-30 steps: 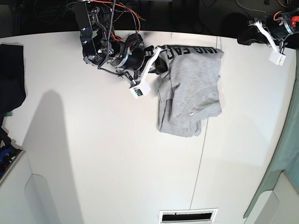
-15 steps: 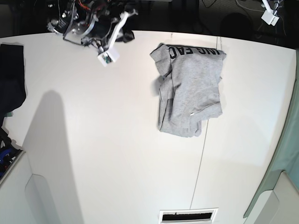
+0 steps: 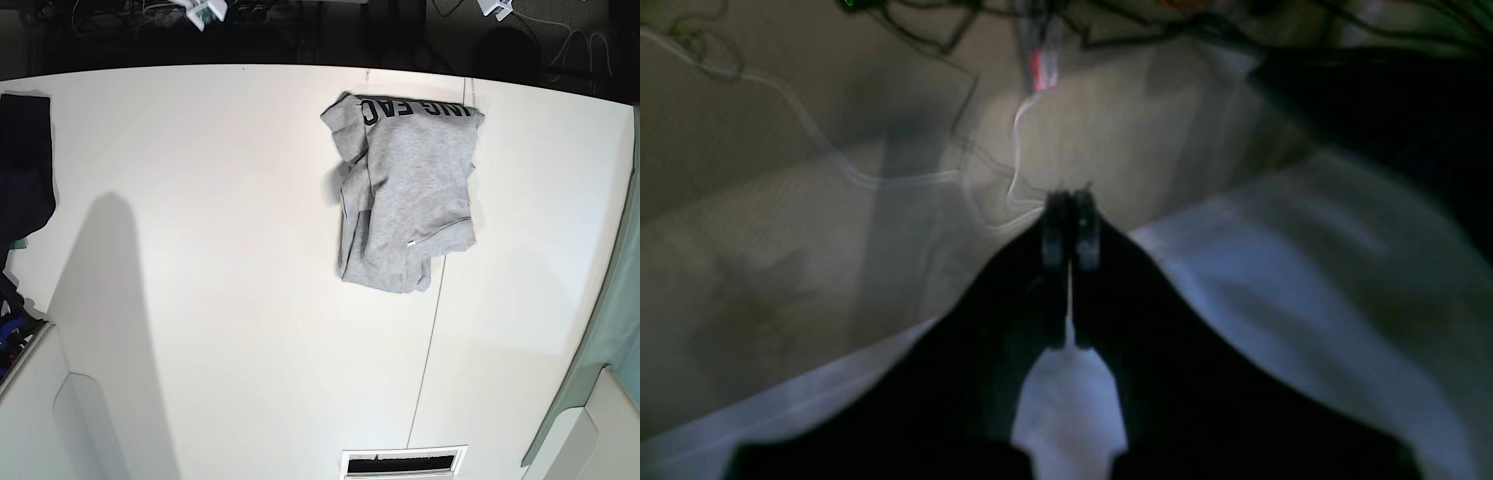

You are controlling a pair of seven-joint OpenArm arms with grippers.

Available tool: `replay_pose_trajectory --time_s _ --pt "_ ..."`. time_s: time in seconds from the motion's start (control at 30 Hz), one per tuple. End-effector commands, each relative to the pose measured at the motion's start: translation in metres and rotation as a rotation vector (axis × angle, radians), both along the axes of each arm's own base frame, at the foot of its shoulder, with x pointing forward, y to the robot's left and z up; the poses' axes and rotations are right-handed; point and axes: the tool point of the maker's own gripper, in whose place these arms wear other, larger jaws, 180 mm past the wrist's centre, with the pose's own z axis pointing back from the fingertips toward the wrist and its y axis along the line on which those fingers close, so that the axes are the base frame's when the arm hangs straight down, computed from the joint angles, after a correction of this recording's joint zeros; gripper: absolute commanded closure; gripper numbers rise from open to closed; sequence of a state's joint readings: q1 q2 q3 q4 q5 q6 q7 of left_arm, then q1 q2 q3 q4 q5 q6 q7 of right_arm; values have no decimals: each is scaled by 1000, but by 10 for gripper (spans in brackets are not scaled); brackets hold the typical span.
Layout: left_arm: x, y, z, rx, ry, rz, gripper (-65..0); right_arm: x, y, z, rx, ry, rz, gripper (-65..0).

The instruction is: Layout the t-shirt on the table in an organized manner, then fold the t-shirt properly

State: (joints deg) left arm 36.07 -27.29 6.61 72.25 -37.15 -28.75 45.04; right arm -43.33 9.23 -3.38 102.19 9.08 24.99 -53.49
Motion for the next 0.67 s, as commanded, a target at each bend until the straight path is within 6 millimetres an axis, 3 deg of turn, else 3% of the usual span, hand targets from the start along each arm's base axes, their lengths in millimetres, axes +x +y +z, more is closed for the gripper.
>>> replay_pose_trajectory --time_s 0.0,0.17,0.27,0.4,0.53,0.63 --pt "2 -3 -1 -9 -4 -4 -9 7 -1 3 10 -30 -3 0" --pt "26 -11 -11 7 -67 -24 -9 15 -28 -1 -45 -76 1 0" --pt "28 -2 -22 101 -90 3 -9 19 -39 -7 -67 -102 -22 0" --pt "5 7 -42 205 -67 -23 -9 11 -53 -34 -98 -43 -41 0" --pt "-30 -4 -64 225 53 -38 0 2 -72 -74 -136 85 -101 0" --pt "-40 -8 -78 238 120 -46 0 -3 -75 -100 -149 181 -157 0"
